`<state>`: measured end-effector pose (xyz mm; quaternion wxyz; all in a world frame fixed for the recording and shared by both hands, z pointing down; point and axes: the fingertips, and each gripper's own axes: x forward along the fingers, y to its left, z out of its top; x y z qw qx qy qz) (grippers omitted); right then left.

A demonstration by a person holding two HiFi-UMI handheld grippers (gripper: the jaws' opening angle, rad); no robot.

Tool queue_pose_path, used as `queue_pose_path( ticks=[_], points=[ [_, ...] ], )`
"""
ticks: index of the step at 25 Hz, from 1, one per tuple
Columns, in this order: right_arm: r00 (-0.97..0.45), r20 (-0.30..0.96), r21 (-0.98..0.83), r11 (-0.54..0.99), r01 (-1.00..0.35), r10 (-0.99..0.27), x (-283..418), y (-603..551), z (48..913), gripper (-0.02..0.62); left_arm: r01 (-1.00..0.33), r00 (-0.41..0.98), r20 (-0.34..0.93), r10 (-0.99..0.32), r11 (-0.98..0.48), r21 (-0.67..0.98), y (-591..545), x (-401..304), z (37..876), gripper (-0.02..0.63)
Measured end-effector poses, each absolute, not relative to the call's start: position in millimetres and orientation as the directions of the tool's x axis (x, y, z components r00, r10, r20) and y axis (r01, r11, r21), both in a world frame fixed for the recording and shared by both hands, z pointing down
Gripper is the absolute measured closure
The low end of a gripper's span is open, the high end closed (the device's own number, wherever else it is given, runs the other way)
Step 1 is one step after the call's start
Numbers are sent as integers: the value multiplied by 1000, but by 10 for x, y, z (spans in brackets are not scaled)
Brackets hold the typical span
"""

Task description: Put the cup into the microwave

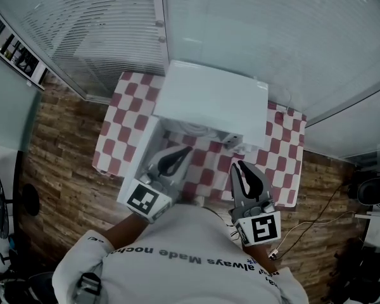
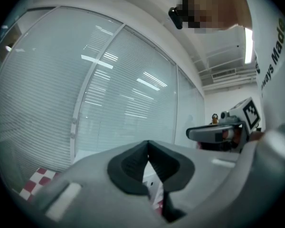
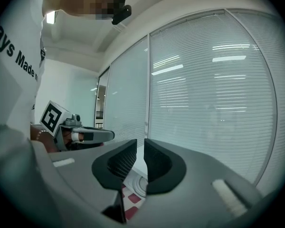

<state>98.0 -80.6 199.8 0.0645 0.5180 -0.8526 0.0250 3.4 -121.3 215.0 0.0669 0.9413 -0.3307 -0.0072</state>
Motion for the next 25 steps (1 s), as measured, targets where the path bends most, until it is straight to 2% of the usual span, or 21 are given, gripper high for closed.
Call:
queue_pose_path(
  ticks=[25],
  points=[
    [-434,123,8,438,-899,-893,948,-849,2008,549,-617,784,28,-621,-773,148,-1188,-27,2265,603]
  ],
)
